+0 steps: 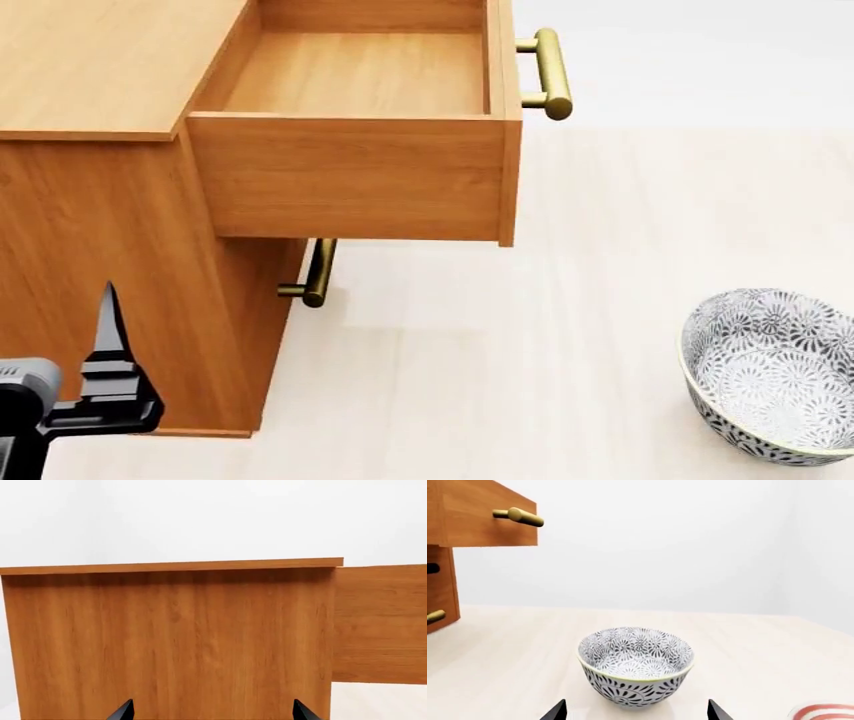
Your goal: Put the ketchup in the top drawer of the cabinet.
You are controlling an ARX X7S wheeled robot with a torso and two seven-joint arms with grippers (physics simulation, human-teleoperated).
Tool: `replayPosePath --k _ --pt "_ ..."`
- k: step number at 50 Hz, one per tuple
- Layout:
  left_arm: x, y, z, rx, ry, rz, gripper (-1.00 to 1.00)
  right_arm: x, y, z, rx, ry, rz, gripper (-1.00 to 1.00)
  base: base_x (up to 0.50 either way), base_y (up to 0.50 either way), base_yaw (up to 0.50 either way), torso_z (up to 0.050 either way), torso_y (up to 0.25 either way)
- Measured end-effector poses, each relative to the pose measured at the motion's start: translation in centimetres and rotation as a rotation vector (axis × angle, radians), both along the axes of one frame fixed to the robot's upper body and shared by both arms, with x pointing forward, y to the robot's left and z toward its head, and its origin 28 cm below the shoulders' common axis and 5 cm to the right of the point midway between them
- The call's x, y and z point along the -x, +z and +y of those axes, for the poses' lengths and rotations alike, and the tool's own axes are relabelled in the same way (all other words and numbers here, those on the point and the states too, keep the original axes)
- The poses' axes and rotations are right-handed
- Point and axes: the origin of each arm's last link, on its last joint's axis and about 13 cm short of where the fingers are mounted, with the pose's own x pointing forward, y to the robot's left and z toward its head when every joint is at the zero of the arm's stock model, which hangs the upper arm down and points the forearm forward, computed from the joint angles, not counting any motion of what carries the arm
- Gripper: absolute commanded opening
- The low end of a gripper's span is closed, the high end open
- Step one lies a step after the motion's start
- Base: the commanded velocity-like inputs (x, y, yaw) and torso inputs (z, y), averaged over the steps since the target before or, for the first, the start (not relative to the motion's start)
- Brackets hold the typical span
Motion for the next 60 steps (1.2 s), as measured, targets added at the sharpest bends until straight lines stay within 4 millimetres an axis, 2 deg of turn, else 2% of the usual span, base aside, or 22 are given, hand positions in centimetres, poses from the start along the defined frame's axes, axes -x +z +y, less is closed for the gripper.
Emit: replayPosePath --k 18,60 --pt "0.0 -0.1 0.1 0.002 0.002 0.0 1.0 1.1 -0.4 -0.4 -0.007 -0.037 0.0 1.0 0.0 0.0 0.0 0.0 0.0" --pt "-0.2 -0.5 0.1 0.003 0.002 0.01 1.0 0.7 -2.2 -0.9 -0.035 -0.154 0.037 1.0 0.0 0.0 0.0 0.0 0.0"
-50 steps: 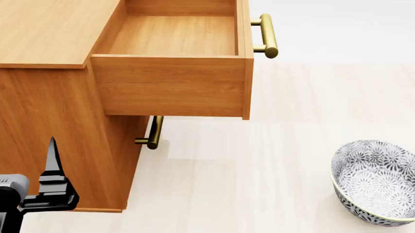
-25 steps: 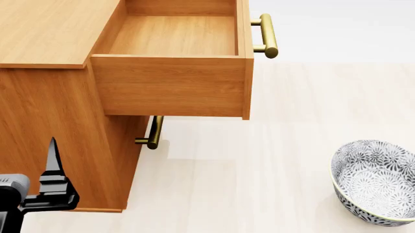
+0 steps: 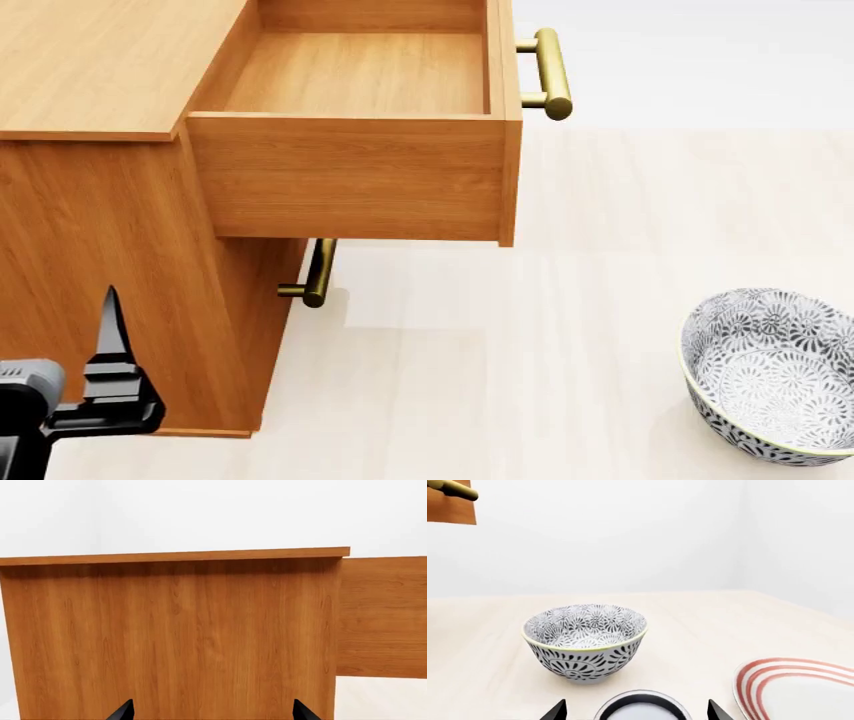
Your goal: Put the ketchup in the top drawer of the cabinet.
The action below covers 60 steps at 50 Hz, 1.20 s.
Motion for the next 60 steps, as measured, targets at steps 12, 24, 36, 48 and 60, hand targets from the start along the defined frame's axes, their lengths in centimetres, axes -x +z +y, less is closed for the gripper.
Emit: replayPosePath --k 12,24,36,48,60 --pt "-0.1 -0.1 0.0 0.002 0.001 0.003 1.0 -0.3 -0.4 -0.1 -0.006 -0.023 0.01 1.0 0.0 0.0 0.0 0.0 0.0" --pt "-0.1 -0.2 0.1 0.003 0.004 0.005 1.0 -0.8 -0.9 -0.1 -0.012 -0.029 0.018 1.0 0.0 0.0 0.0 0.0 0.0" --pt "-0.1 -0.2 0.1 0.003 0.005 0.004 1.0 -1.1 -1.6 -0.2 -0.023 -0.036 0.022 1.0 0.0 0.0 0.0 0.0 0.0" --pt "-0.1 -0.2 0.1 0.004 0.005 0.005 1.0 -1.3 -2.2 -0.2 -0.034 -0.039 0.027 1.0 0.0 0.0 0.0 0.0 0.0" --pt "-0.2 -0.3 0.2 0.007 0.007 0.006 1.0 -1.6 -2.6 -0.1 -0.043 -0.038 0.036 1.0 0.0 0.0 0.0 0.0 0.0"
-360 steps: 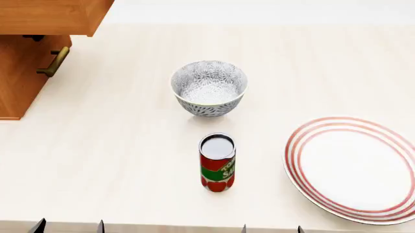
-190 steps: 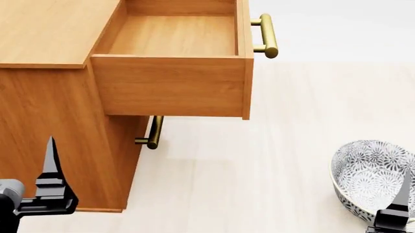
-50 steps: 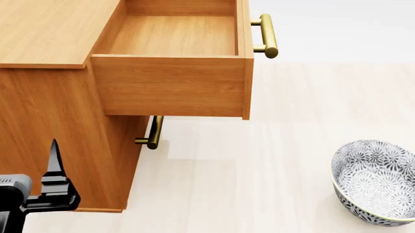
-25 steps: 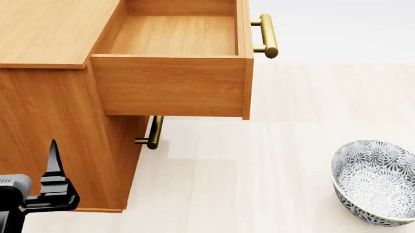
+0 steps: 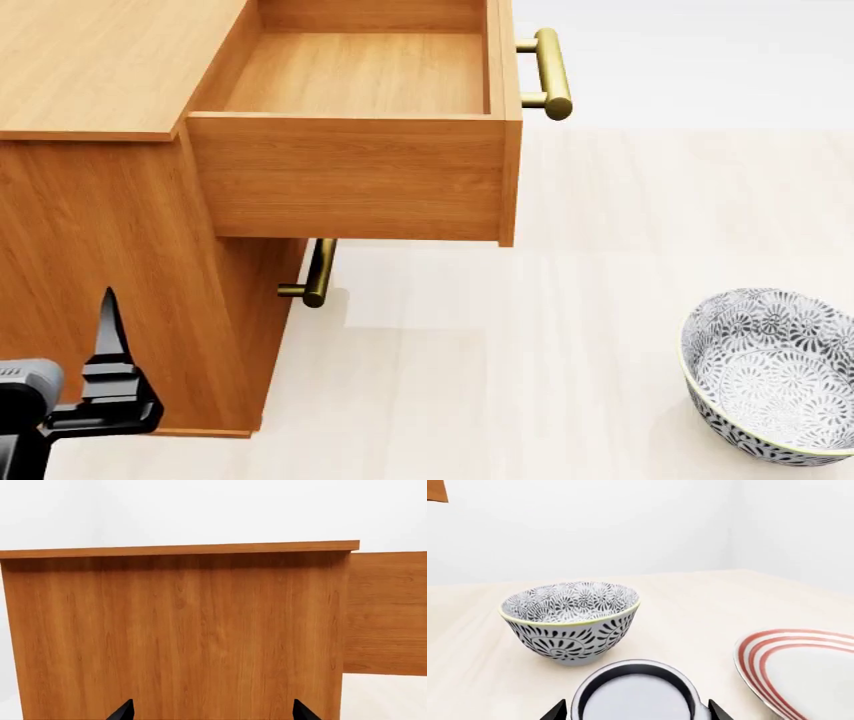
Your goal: Put the ketchup in the top drawer of the cabinet.
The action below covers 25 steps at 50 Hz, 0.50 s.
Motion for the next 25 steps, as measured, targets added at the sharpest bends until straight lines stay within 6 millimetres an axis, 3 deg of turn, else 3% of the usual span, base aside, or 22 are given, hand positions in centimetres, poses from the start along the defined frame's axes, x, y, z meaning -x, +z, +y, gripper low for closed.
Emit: replayPosePath --k 9,10,25 --pt "-0.04 -0.04 0.01 0.001 0.001 0.001 1.0 -0.14 -0.23 0.05 -0.005 0.0 0.003 1.0 0.0 0.0 0.0 0.0 0.0" --pt "-0.05 -0.04 0.01 0.001 0.001 0.001 1.0 -0.15 -0.24 0.06 -0.006 0.0 0.003 -1.0 0.0 0.0 0.0 0.0 0.0" --pt "-0.07 -0.05 0.02 0.001 0.002 0.001 1.0 -0.25 -0.31 0.0 -0.028 -0.005 -0.011 -1.0 0.0 0.0 0.0 0.0 0.0"
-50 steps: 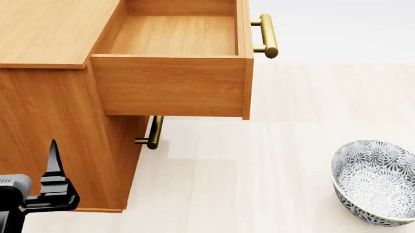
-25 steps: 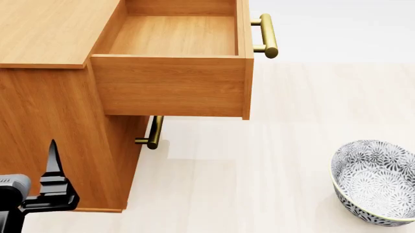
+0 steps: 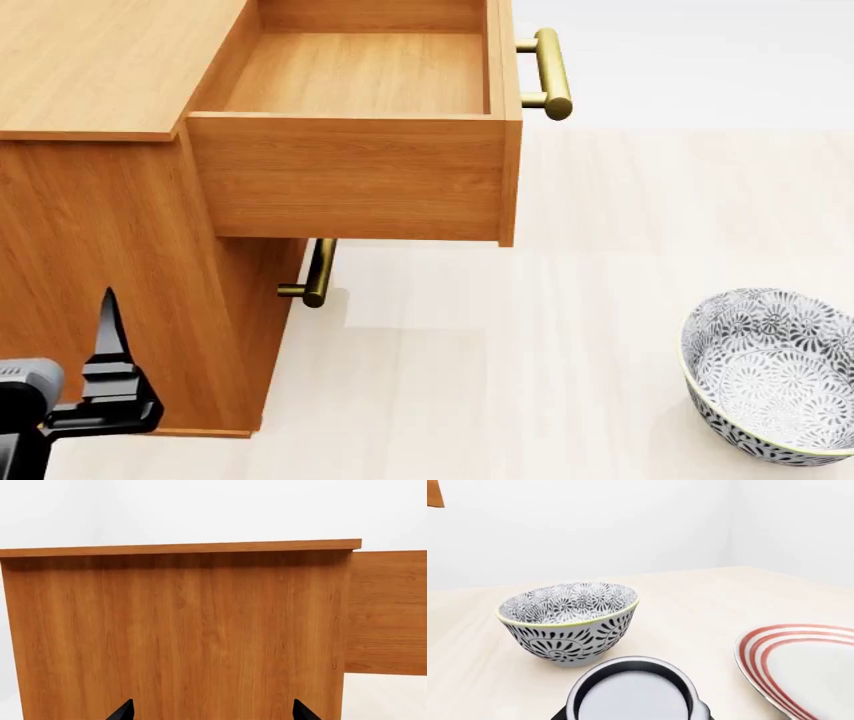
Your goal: Put the ketchup in the top drawer of the cabinet.
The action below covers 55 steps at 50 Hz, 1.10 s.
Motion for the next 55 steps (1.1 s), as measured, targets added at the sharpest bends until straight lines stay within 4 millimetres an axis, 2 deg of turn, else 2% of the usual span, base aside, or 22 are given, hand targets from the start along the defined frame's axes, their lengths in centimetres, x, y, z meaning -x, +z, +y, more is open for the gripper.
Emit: replayPosePath --k 8,17,35,55 --pt "0.0 0.0 0.0 0.001 0.0 0.0 1.0 -0.2 0.5 0.1 0.001 -0.002 0.002 -1.0 0.0 0.0 0.0 0.0 0.0" --pt "0.0 0.0 0.1 0.003 0.0 -0.001 1.0 -1.1 3.1 0.4 0.018 0.003 -0.03 -1.0 0.0 0.0 0.0 0.0 0.0" --pt "0.0 0.1 0.1 0.003 -0.006 -0.001 1.0 -3.4 10.1 1.5 0.095 0.043 -0.111 -1.0 0.0 0.0 0.0 0.0 0.0" --pt "-0.3 0.1 0.1 0.004 -0.006 0.0 1.0 -5.5 19.0 3.1 0.181 0.074 -0.257 -1.0 0.0 0.0 0.0 0.0 0.0"
